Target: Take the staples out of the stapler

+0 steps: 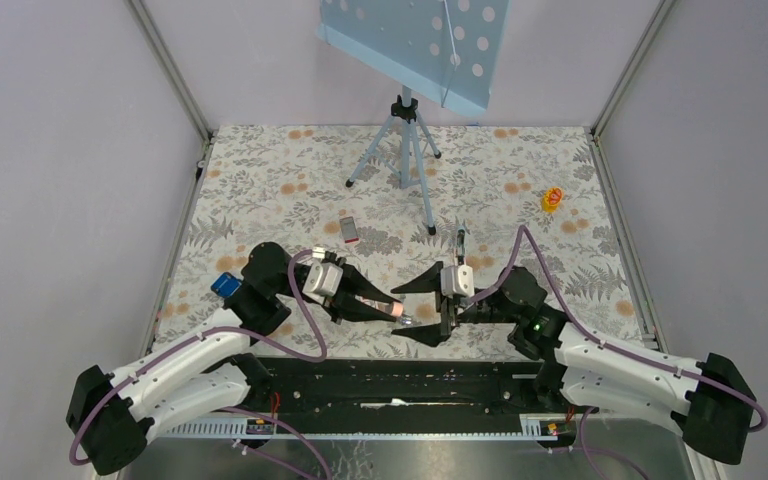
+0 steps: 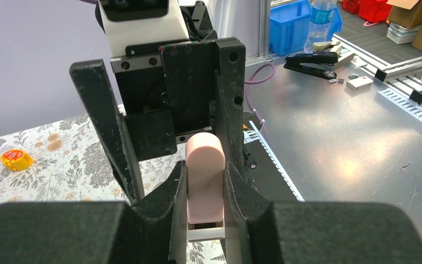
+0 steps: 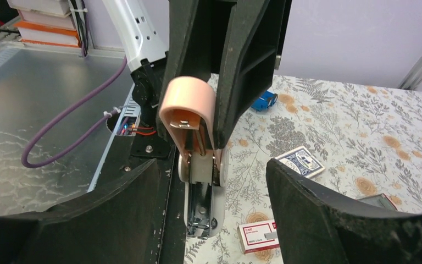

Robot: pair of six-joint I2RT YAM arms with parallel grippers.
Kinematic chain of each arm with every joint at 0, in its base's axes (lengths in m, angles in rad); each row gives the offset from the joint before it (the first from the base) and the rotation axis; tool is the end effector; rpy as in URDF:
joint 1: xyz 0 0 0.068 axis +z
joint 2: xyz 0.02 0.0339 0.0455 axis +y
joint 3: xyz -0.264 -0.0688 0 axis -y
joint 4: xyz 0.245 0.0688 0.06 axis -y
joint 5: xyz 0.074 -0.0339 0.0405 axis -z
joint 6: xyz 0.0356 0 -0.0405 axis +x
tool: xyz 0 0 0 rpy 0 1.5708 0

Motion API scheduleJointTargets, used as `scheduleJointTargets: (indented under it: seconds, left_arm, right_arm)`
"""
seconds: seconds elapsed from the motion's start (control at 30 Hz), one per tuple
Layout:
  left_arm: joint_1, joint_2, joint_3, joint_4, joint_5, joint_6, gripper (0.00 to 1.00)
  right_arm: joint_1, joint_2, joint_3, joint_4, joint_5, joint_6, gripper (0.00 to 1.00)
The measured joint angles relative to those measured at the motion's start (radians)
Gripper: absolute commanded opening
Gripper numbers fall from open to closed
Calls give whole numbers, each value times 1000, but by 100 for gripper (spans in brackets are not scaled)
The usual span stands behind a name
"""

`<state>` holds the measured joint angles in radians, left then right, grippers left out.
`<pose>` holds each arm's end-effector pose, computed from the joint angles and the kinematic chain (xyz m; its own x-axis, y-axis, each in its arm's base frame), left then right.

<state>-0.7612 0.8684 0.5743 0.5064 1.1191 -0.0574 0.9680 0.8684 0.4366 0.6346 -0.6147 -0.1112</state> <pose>0.1146 -0.1535 0.3203 0.0985 -0.1284 -0.9868 0.9451 -0.2985 0.1332 0.0954 0.1748 0.2877 0.2237 0.1651 -0.9606 -0.9744 0.0163 -0.2241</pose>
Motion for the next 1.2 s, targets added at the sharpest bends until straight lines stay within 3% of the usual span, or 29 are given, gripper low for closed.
scheduleJointTargets:
  seconds: [0.13, 0.5, 0.63, 0.7, 0.83, 0.9, 1.0, 1.07, 1.13, 1.2]
  left_arm:
    - [0, 6, 2, -2, 0, 8, 0]
    - [0, 17, 9, -16, -8, 24, 0]
    - [0, 17, 9, -19, -18, 28, 0]
    - [0, 17, 9, -19, -26, 32, 1]
    - [1, 16, 9, -40, -53, 11, 29]
    - [1, 14, 9, -51, -68, 4, 43]
    - [0, 9, 9, -51, -106, 22, 70]
    - [0, 0, 9, -52, -134, 27, 80]
    - [-1, -11, 9, -57, -166, 44, 97]
    - [-1, -29, 9, -71, -220, 62, 99]
  right_arm:
    - [0, -25, 0, 1, 4, 17, 66]
    - [0, 25, 0, 6, 23, 66, 54]
    - [0, 32, 0, 7, 23, 71, 40]
    - [0, 32, 0, 7, 21, 74, 23]
    - [-1, 32, -2, 5, 23, 57, 0]
    - [-1, 31, -6, 2, 27, 52, 0]
    - [-1, 17, -7, -11, 67, 74, 0]
    - [-1, -2, -7, -35, 113, 79, 0]
    - [-1, -26, -6, -79, 177, 85, 0]
    - [-1, -44, 9, -147, 267, 97, 0]
